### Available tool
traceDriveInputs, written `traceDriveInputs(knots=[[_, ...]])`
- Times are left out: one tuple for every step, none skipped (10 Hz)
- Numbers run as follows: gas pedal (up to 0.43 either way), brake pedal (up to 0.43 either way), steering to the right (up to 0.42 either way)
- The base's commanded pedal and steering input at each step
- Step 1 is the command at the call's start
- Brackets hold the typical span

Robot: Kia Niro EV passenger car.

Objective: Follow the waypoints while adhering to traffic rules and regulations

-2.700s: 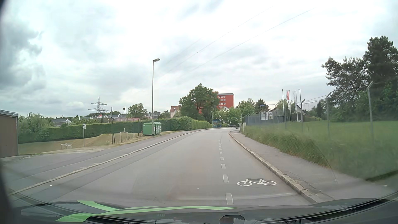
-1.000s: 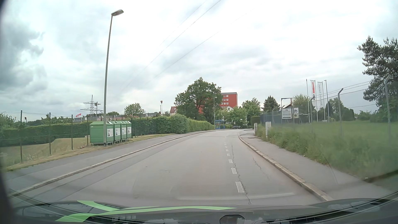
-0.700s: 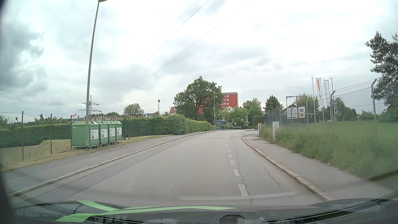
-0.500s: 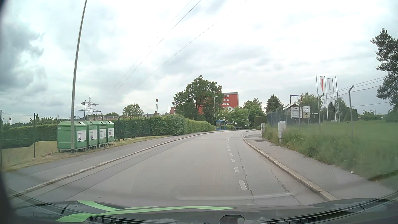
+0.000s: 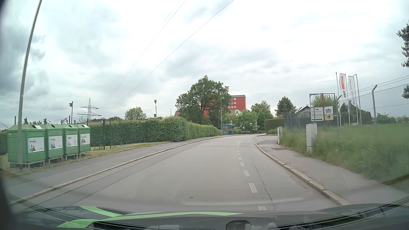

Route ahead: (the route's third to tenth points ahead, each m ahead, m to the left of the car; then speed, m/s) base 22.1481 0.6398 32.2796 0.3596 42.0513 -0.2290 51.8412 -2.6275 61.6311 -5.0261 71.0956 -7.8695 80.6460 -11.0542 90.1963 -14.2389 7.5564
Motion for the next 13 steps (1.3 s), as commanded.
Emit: traceDriveInputs(knots=[[0.110,0.000,-0.004],[0.110,0.000,-0.004],[0.110,0.000,-0.004],[0.110,0.000,-0.003],[0.110,0.000,0.001],[0.110,0.000,0.006],[0.110,0.000,0.010],[0.110,0.000,0.011],[0.110,0.000,0.014],[0.110,0.000,0.015],[0.110,0.000,0.015],[0.110,0.000,0.015],[0.110,0.000,0.017]])
